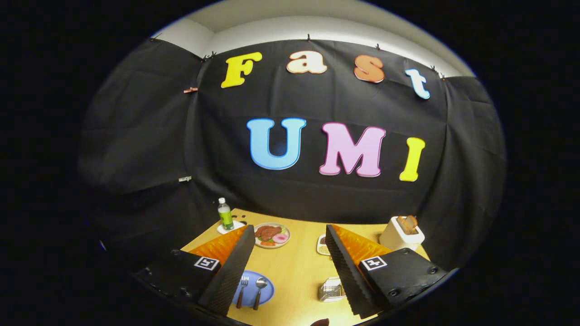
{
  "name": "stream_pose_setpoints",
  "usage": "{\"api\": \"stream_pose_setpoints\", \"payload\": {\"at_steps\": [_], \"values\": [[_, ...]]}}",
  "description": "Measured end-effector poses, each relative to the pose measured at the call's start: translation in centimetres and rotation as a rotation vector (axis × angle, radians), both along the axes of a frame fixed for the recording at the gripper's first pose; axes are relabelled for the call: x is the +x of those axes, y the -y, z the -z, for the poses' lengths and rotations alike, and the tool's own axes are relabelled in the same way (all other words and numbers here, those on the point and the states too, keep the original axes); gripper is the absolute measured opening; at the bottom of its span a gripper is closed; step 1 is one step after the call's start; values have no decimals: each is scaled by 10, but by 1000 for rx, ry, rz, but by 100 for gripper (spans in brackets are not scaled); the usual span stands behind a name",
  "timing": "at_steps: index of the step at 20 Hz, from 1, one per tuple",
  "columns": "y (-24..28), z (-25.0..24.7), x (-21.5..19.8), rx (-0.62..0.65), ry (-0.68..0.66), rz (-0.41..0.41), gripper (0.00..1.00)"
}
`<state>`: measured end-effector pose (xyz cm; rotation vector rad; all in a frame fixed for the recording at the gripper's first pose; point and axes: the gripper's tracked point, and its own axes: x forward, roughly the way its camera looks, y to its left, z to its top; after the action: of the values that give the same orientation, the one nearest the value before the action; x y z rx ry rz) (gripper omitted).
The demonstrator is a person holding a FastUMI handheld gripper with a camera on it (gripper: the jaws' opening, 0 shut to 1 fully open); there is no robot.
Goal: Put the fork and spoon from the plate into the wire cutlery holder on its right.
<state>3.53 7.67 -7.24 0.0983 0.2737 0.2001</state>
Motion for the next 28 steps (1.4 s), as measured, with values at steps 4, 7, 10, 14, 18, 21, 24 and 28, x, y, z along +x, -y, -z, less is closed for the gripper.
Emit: {"api": "stream_pose_setpoints", "payload": {"at_steps": [4,7,10,14,18,21,24,28], "values": [[-39,64,5,-16,-191,-99,95],[-69,127,3,-19,-358,-178,93],[-90,188,5,-29,-506,-219,78],[-113,266,7,-20,-690,-228,61],[-125,330,2,-65,-842,-233,54],[-137,358,4,-74,-904,-222,54],[-140,379,8,-111,-938,-197,54],[-146,395,16,-98,-992,-171,31]]}}
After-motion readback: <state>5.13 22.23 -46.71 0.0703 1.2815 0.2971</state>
